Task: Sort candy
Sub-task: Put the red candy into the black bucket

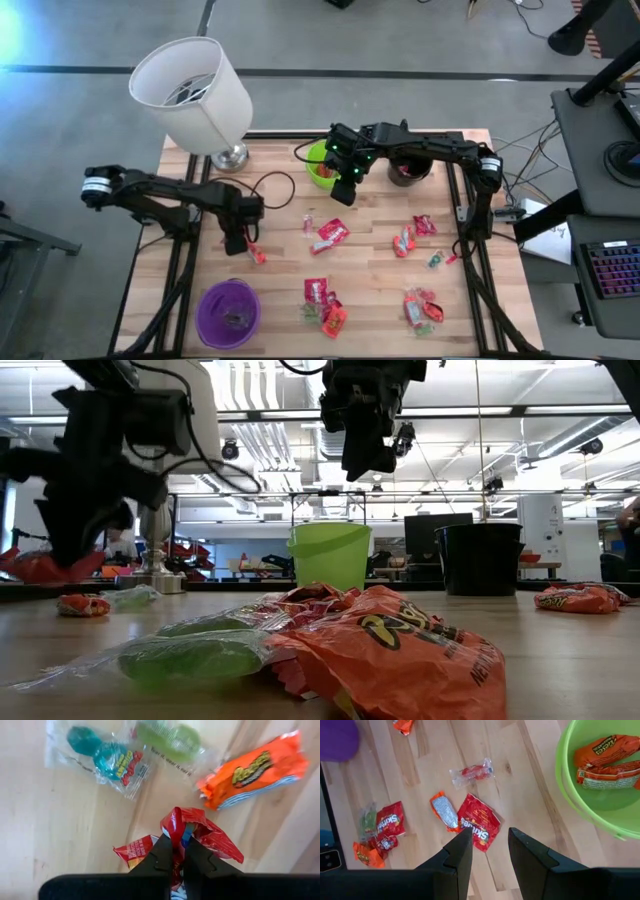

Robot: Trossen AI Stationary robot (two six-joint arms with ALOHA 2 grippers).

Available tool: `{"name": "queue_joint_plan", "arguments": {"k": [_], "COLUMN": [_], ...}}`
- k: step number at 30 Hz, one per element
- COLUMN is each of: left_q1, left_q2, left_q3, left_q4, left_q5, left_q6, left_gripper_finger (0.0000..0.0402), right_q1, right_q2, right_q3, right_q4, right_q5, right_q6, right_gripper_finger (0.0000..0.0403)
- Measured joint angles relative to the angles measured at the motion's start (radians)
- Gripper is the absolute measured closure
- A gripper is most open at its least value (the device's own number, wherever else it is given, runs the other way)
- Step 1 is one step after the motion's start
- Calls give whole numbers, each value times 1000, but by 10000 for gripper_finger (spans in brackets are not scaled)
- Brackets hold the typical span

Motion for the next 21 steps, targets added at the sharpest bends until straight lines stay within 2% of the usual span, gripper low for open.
{"name": "queue_joint_plan", "arguments": {"k": [11,17,21], "left_q1": [0,-1,-1], "left_q2": [-84,-88,-81], "left_q3": [217,358,407], "left_q4": [-23,-12,5], "left_q5": [-16,-122,-198], "left_q6": [-44,11,50], "left_gripper_finger": [401,401,401], "right_q1": [23,85,128], "right_q2": [-5,-13,-13], "right_q3": [0,0,0], "right_q4": [3,12,21], "right_q5": [0,2,71], "right_q6": [49,63,96], "right_gripper_finger": [284,284,284]}}
